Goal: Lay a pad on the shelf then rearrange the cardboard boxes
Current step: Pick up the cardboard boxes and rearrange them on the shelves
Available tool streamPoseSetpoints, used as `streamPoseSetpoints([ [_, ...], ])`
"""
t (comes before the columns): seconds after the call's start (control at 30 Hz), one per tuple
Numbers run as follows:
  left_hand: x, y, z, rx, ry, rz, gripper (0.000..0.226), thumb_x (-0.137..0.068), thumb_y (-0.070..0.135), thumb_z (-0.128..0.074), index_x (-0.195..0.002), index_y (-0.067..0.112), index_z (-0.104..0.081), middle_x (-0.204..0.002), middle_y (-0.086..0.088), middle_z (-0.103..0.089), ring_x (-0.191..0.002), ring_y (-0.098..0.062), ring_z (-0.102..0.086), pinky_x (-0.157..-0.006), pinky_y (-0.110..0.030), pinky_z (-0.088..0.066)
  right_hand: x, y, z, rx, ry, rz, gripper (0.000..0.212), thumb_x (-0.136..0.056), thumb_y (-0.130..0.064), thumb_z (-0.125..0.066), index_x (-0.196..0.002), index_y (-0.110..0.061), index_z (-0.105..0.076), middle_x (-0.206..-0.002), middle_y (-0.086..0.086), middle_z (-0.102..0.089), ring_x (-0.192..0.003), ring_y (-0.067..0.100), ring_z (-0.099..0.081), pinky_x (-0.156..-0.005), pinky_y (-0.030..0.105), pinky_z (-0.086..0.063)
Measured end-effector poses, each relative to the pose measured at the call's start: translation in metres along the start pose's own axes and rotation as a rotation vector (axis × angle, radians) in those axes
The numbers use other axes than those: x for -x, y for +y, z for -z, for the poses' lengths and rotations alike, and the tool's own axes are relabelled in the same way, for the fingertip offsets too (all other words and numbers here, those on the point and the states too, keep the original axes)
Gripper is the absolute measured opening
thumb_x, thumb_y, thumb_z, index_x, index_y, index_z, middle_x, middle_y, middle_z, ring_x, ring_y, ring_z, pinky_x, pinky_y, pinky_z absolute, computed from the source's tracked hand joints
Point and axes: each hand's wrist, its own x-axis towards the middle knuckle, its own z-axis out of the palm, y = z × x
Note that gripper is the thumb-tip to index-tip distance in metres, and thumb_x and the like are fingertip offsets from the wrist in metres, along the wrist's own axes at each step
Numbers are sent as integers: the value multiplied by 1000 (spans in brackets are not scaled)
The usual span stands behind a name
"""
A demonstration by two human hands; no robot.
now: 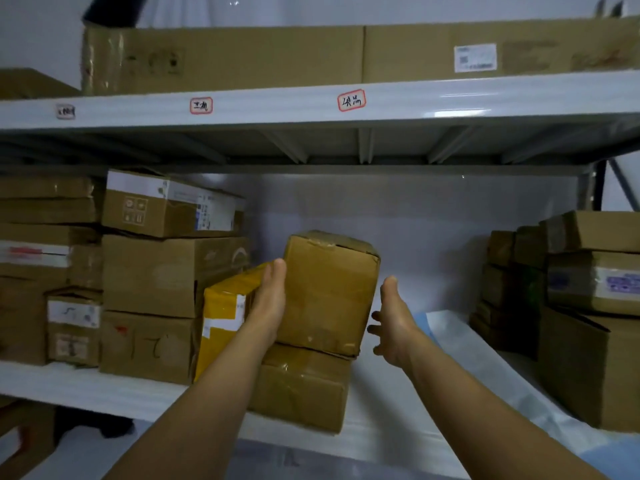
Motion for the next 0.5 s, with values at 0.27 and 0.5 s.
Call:
streamPoseSetpoints([
  [0.27,14,-2,-8,243,-80,68,62,-89,71,-21,-130,37,-52,-132,-9,-58,-118,-31,-55,-102,-57,-42,5,1,6,-143,-75,-22,74,-89,-69,-8,-147,-28,-29,-153,7,-31,-142,31,-24,-112,57,-16],
  [0.5,39,-2,-2,315,-115,3,123,-35,103,-37,-143,46,-29,-153,-3,-35,-136,-30,-39,-105,-61,-35,47,-5,10,-255,-4,23,65,-88,-71,-14,-131,-35,-47,-142,6,-45,-133,32,-39,-99,61,-33],
])
